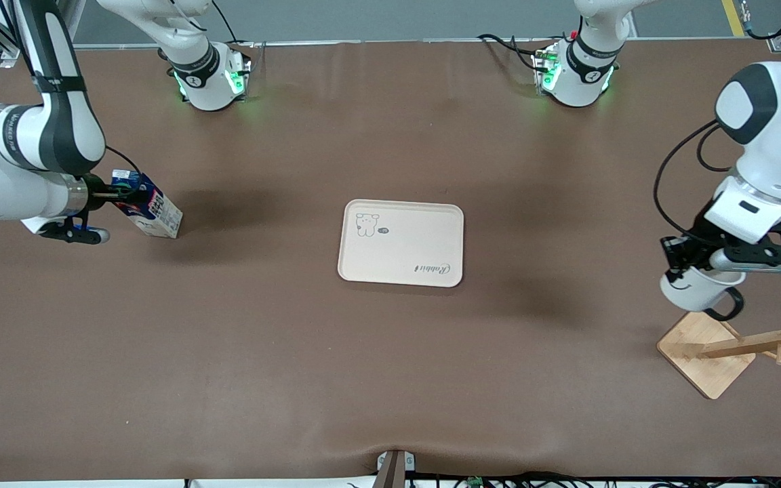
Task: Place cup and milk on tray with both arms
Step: 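Grasp the milk carton with the right gripper while the left gripper lifts the mug, then carry the mug with the left gripper and lower it onto the tray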
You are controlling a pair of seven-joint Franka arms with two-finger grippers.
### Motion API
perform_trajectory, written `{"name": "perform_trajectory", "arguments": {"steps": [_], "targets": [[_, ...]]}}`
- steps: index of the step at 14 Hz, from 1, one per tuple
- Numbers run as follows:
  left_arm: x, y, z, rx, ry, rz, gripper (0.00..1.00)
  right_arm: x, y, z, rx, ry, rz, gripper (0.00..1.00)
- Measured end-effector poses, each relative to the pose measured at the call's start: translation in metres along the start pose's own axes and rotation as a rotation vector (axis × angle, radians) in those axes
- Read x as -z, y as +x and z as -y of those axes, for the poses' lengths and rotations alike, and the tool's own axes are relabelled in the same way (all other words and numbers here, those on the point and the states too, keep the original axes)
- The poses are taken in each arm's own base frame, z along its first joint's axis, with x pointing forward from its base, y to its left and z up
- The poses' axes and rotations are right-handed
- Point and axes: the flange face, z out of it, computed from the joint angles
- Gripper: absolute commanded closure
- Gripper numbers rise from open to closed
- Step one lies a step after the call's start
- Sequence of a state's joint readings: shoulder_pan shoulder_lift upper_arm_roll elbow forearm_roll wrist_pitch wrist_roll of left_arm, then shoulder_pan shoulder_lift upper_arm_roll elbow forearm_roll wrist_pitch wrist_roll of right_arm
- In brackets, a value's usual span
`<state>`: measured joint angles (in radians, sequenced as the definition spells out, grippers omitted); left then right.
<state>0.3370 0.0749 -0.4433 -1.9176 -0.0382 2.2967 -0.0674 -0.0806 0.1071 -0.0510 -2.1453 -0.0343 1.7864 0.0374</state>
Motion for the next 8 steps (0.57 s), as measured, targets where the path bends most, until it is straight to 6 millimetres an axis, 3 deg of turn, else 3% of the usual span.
{"name": "perform_trajectory", "arguments": {"steps": [2, 3, 5, 8], "targets": [[-0.006, -0.005, -0.038, 0.021, -0.026, 0.041, 1.0, -0.007, -0.001, -0.001, 0.001, -0.01, 0.003, 0.71], [-0.013, -0.01, -0.059, 0.036, -0.038, 0.064, 1.0, -0.008, -0.001, -0.002, 0.002, -0.01, 0.005, 0.85], [-0.029, -0.024, -0.106, 0.067, -0.061, 0.118, 1.0, -0.006, -0.002, -0.002, 0.001, -0.01, 0.002, 0.99], [-0.055, -0.054, -0.185, 0.074, -0.064, 0.182, 1.0, -0.004, -0.005, -0.004, -0.003, -0.009, 0.004, 1.0]]}}
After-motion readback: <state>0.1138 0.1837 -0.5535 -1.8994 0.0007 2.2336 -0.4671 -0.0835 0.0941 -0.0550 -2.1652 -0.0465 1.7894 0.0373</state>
